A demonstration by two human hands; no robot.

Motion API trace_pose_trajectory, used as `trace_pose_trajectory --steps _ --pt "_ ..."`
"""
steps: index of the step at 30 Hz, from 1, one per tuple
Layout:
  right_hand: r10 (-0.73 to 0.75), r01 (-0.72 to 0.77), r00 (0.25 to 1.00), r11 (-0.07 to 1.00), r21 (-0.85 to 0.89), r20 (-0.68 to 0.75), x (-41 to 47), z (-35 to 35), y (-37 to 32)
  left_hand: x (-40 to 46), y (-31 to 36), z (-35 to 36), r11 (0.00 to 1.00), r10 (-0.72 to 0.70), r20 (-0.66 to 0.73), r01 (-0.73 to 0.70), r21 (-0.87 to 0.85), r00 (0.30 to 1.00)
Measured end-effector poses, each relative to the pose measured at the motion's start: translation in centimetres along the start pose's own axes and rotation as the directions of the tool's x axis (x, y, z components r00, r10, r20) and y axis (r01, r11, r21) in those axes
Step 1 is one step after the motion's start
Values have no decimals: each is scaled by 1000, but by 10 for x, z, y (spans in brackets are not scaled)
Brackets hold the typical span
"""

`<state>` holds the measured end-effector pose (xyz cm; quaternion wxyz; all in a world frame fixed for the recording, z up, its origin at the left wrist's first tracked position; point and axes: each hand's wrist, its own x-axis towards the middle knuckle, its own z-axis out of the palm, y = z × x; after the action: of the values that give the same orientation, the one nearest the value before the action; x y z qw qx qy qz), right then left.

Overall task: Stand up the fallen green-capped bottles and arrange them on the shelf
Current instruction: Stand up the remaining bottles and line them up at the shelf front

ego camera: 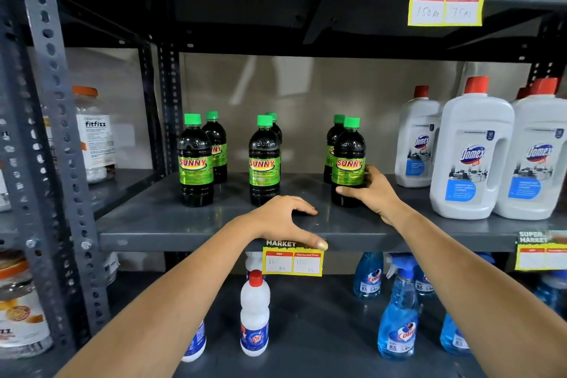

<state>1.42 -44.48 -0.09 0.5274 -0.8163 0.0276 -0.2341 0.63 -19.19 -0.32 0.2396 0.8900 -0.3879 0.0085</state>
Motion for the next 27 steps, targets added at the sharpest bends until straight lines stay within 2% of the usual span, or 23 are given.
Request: trace_pose_trajectory --steps 3,5,6,7,9,11,12,13,16,18,19,22,27 --pt "0 0 1000 1000 -5 4 -2 -1 -1 -4 -1 0 987 -39 -93 24 -161 995" --pt "5 -5 1000 1000 -9 9 -2 -1 -1 -6 -3 -1 967 -47 -251 -19 -254 967" --pt "7 -7 1000 1000 -11 11 -2 -2 -1 -8 -5 -2 957 -68 -360 -40 -286 930" --pt "8 -7 1000 1000 -11 13 -2 -2 -1 -10 -6 -4 951 -103 -483 -56 -303 870" --pt "6 -6 1000 1000 -14 11 -2 -2 -1 -12 -11 -6 949 -196 -722 -57 -310 664" --pt "5 -5 1000 1000 -16 9 -3 -2 -1 -12 -16 -9 944 -299 -841 9 -330 452" --pt "5 -5 1000 1000 -17 10 -4 -2 -2 -10 -20 -11 931 -353 -847 56 -361 398" --pt "6 -6 1000 1000 -20 10 -4 -2 -2 -7 -24 -13 908 -414 -819 113 -404 396" --pt "14 -14 1000 1000 -27 13 -7 -2 -4 3 -35 -16 795 -594 -594 282 -537 542" --pt "14 -13 1000 999 -46 16 -10 -2 -7 10 -38 -16 749 -616 -450 303 -589 647" --pt "12 -11 1000 998 -66 16 -11 -2 -8 13 -39 -15 747 -604 -423 295 -596 676" --pt "7 -5 1000 992 -129 19 -16 -4 -12 14 -36 -14 769 -574 -442 269 -579 689" --pt "4 3 999 991 -131 49 -31 -11 -15 6 -24 -11 829 -512 -445 289 -478 734"
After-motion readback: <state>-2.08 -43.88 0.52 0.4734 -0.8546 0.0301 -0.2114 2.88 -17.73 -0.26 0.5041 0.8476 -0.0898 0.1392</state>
